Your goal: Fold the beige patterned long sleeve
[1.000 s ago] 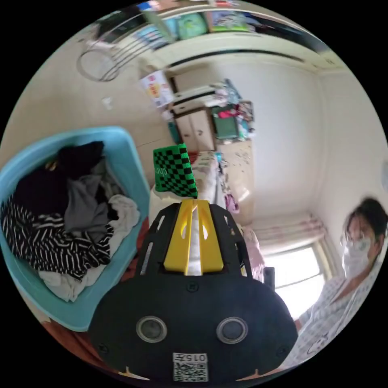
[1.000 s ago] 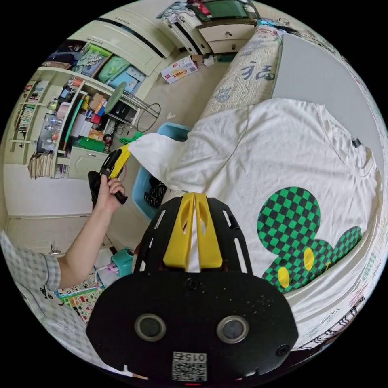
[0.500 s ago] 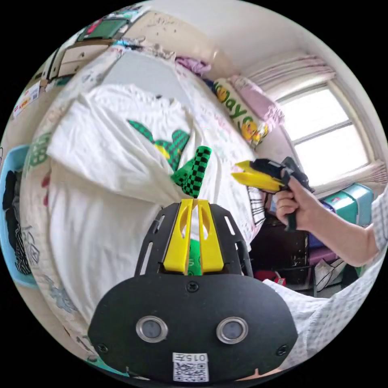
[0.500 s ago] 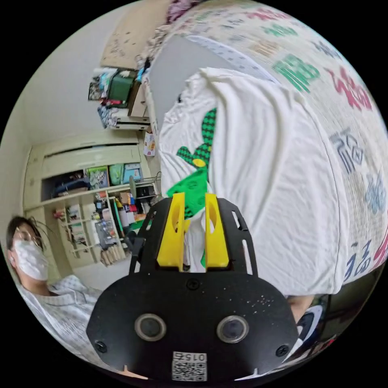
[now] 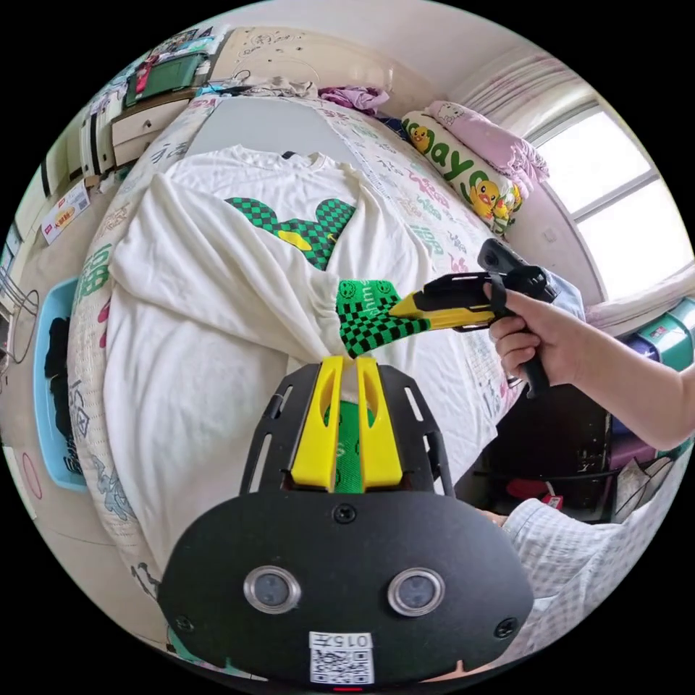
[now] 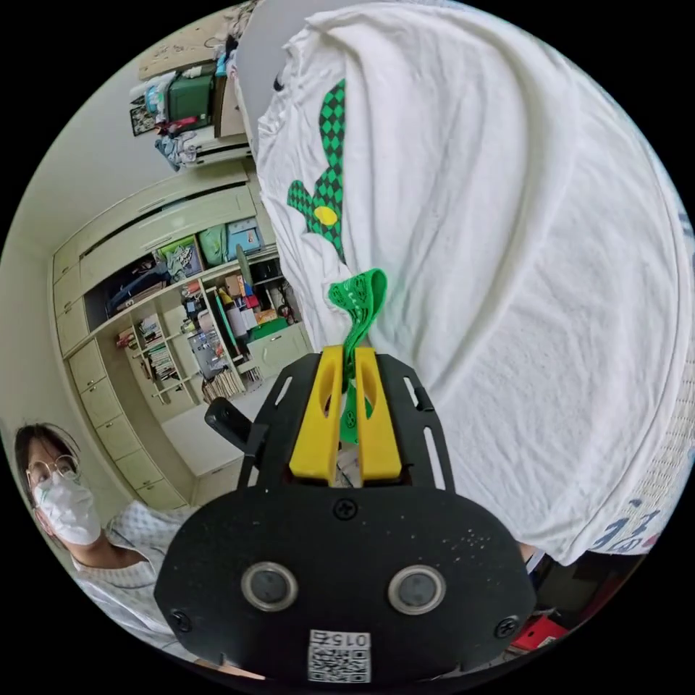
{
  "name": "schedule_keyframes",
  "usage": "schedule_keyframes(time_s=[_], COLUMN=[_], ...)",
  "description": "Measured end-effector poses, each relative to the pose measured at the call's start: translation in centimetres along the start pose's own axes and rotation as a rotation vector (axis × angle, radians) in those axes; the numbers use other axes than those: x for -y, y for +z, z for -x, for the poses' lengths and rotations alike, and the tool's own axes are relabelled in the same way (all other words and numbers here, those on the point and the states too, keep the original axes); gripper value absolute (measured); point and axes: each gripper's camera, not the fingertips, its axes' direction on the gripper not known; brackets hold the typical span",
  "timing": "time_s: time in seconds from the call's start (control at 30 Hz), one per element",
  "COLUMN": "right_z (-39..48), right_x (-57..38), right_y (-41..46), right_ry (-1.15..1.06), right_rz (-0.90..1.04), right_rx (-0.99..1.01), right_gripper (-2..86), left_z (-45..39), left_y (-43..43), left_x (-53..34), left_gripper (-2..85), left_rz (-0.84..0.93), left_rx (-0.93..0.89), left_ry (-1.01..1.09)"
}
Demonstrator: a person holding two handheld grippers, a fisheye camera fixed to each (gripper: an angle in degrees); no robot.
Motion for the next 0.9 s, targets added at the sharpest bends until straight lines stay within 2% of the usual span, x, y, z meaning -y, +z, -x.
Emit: schedule_keyframes(time_s=[0.1,0.2,0.27,0.37,0.43,0.57,0.63,0.77,0.87,0.9], right_z=[1.2,1.4,0.8,-0.3,-1.3,-1.6,-1.0,2.4,9.2,13.5], right_x=[-1.9,-4.8,-6.4,-8.2,-8.7,-7.9,-6.4,-3.1,4.5,9.2], right_y=[-3.0,-6.7,-8.5,-10.6,-11.4,-11.0,-10.6,-12.8,-14.5,-14.5], right_ry=[-0.068,-0.096,-0.081,-0.040,0.016,0.050,0.087,0.134,0.060,-0.034], right_rz=[-0.097,-0.193,-0.233,-0.294,-0.319,-0.283,-0.177,-0.138,-0.154,-0.142], right_rx=[-0.014,-0.008,-0.010,-0.068,-0.095,-0.155,-0.279,-0.499,-0.602,-0.632], right_gripper=[1.9,1.5,1.4,1.5,1.9,3.4,4.9,4.2,2.7,2.0], left_z=[1.7,5.5,10.4,15.6,17.8,20.8,21.6,23.6,25.0,25.2], left_y=[-3.0,-5.8,-6.2,-6.2,-6.2,-5.8,-5.5,-5.3,-5.3,-5.4], left_x=[-0.5,-2.0,-4.0,-6.5,-7.2,-6.7,-6.2,-5.1,-4.3,-4.0], left_gripper=[4.9,4.9,4.8,5.1,5.5,6.4,6.6,7.0,7.0,7.0], left_rz=[-0.078,-0.187,-0.235,-0.291,-0.313,-0.339,-0.346,-0.374,-0.390,-0.387], left_rx=[-0.113,-0.206,-0.334,-0.405,-0.417,-0.464,-0.468,-0.450,-0.463,-0.467], left_ry=[-0.082,-0.271,-0.474,-0.685,-0.754,-0.806,-0.822,-0.879,-0.894,-0.897])
